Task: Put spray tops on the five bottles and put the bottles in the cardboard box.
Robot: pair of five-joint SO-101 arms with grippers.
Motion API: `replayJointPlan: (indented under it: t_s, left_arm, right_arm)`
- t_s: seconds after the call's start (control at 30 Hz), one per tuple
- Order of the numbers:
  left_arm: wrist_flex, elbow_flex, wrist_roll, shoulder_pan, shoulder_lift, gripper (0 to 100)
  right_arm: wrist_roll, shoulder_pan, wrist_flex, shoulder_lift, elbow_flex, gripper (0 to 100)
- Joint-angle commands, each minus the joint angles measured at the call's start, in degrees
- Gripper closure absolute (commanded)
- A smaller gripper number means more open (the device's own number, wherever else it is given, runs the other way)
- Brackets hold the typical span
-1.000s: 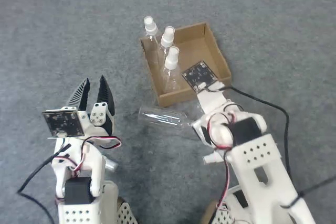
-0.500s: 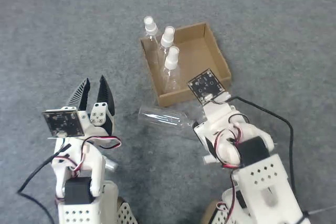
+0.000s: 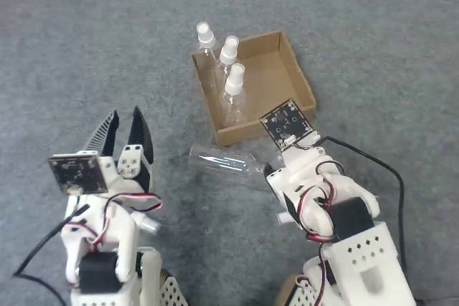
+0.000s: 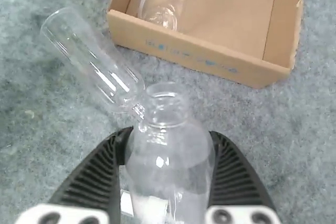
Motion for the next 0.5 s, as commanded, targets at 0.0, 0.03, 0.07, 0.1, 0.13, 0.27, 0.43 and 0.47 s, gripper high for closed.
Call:
replayJointPlan:
  t_s: [0.0, 0.03, 0.07, 0.1, 0.13, 0.27, 0.43, 0.47]
  left_arm:
    - [4.2, -8.2, -0.5, 0.3, -0.4, 88]
    - [5.4, -9.5, -0.5, 0.3, -0.4, 88]
    - [6.6, -10.9, -0.5, 0.3, -0.4, 88]
    - [7.8, -11.9, -0.5, 0.3, -0.4, 88]
    - [9.1, -13.0, -0.5, 0.3, -0.4, 88]
    - [11.5, -15.1, -2.8, 0.3, -0.4, 88]
    - [13.6, -15.3, -3.1, 1.8, -0.4, 87]
    - [14.2, -15.3, -3.7, 2.5, -0.4, 86]
  right_arm:
    - [-0.5, 0.1, -1.3, -2.0, 0.4, 93.3]
    - [-0.5, 0.1, -1.3, -2.0, 0.4, 93.3]
    - [-0.5, 0.0, -1.3, -2.0, 0.4, 93.3]
    - [-0.5, 0.0, -1.3, -2.0, 0.4, 93.3]
    - [-0.5, 0.0, -1.3, -2.0, 0.4, 93.3]
    - [-0.5, 0.0, -1.3, -2.0, 0.4, 93.3]
    - [-0.5, 0.1, -1.3, -2.0, 0.5, 93.3]
    - [-0.5, 0.1, -1.3, -2.0, 0.6, 93.3]
